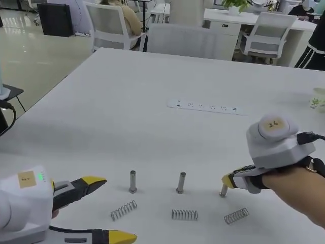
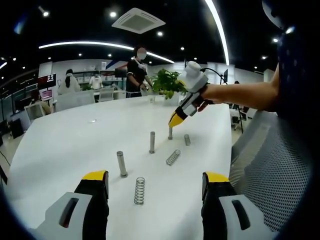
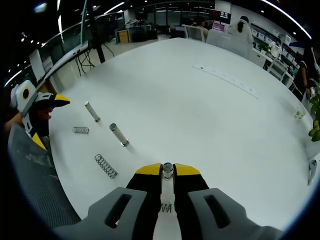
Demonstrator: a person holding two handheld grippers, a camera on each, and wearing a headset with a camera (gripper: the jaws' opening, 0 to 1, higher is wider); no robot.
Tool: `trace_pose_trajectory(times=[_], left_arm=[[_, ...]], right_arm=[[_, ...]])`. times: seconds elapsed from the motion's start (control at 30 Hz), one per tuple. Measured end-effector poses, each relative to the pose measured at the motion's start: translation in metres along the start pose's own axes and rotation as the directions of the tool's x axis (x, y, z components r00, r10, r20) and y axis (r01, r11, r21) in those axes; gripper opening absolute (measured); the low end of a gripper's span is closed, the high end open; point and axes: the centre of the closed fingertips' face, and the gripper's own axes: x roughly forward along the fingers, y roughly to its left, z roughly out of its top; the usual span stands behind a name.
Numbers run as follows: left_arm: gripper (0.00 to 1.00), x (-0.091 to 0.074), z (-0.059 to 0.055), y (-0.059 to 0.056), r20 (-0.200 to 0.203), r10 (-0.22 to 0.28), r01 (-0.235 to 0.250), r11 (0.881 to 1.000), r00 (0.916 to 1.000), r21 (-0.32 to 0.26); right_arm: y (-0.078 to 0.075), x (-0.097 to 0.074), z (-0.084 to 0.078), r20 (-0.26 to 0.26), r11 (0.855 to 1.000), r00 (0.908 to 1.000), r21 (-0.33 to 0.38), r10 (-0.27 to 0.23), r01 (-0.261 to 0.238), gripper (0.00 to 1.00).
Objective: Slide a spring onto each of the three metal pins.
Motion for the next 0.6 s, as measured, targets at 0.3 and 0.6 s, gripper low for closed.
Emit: trace_pose_trajectory(times=[0.3, 0.6], left_arm=[[0.73, 0.0007, -0.0009, -0.0012, -0.003, -0.006, 0.006, 1.000, 1.0000, 0.000], [0.73, 0.0009, -0.0010, -0.0017, -0.004, -0.008, 0.008, 1.000, 1.0000, -0.001]], right_arm=[[0.0001, -0.0012, -0.0016, 0.001, 1.000, 1.0000, -0.010, -0.001, 0.001, 0.06], [0.0003, -0.0003, -0.0013, -0.002, 1.000, 1.0000, -0.025, 0.000, 0.000, 0.06]])
